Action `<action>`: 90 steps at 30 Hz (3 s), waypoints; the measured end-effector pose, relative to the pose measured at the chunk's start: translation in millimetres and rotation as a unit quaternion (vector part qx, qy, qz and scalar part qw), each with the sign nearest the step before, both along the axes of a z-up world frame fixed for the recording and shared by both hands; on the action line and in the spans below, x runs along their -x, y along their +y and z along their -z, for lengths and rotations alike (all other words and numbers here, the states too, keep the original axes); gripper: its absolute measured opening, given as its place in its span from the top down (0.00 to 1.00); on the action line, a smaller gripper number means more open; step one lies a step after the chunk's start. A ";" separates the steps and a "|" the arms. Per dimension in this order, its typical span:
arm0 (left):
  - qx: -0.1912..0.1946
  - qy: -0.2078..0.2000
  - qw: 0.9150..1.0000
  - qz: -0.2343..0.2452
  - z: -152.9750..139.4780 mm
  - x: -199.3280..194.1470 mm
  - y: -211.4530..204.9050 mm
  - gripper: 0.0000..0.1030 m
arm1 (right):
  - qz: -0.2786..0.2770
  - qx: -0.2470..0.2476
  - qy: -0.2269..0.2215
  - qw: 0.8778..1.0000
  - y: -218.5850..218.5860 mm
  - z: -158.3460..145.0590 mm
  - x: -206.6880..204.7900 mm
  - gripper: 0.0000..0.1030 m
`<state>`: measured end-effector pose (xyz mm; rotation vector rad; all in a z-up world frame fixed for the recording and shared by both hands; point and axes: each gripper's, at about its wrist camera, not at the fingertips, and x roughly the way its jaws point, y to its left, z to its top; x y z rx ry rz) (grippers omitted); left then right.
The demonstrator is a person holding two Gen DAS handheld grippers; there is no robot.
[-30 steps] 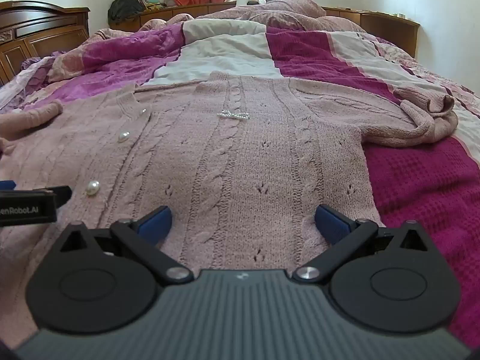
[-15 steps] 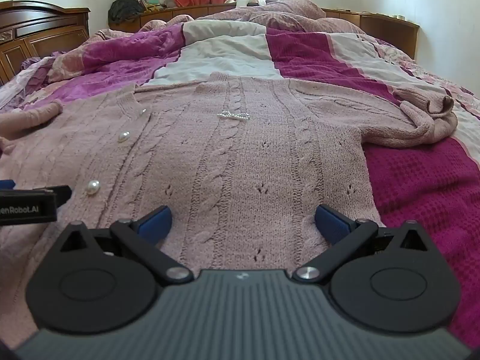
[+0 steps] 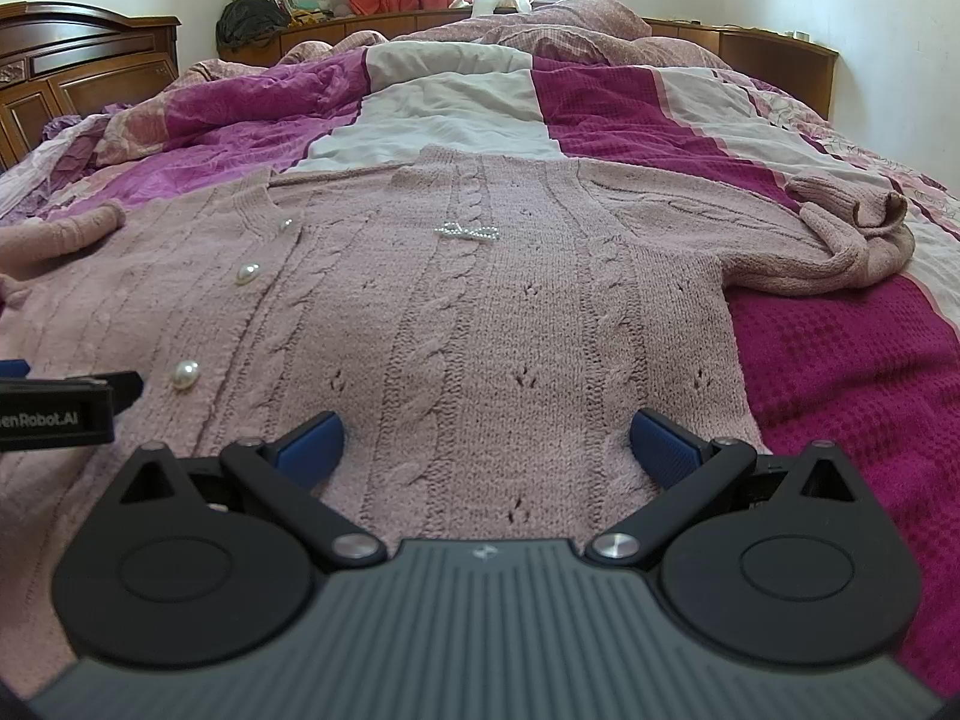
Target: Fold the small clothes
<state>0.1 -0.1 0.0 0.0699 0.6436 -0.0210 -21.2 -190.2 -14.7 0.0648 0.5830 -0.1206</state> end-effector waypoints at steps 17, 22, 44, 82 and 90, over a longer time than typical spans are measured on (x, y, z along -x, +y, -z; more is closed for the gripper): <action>-0.002 0.004 1.000 -0.005 -0.8 -1.7 -1.9 0.00 | 0.000 -0.005 0.001 1.000 -2.6 -1.0 0.3 0.00; -0.002 0.006 1.000 -0.005 -0.2 -1.7 -1.7 0.00 | 0.000 -0.007 0.001 1.000 -3.0 -1.1 -0.6 0.00; 0.003 0.038 0.999 -0.018 -18.8 -6.4 4.0 0.00 | -0.015 -0.085 -0.005 0.996 -47.1 -46.0 -7.1 0.00; -0.004 0.057 0.997 -0.043 -21.0 -15.2 10.3 0.00 | 0.177 -0.076 -0.016 0.981 -252.6 -35.8 -102.7 0.70; 0.002 0.056 0.997 -0.045 -22.7 -14.4 12.6 0.00 | 0.160 -0.113 -0.065 0.979 -255.6 -70.6 -84.7 0.78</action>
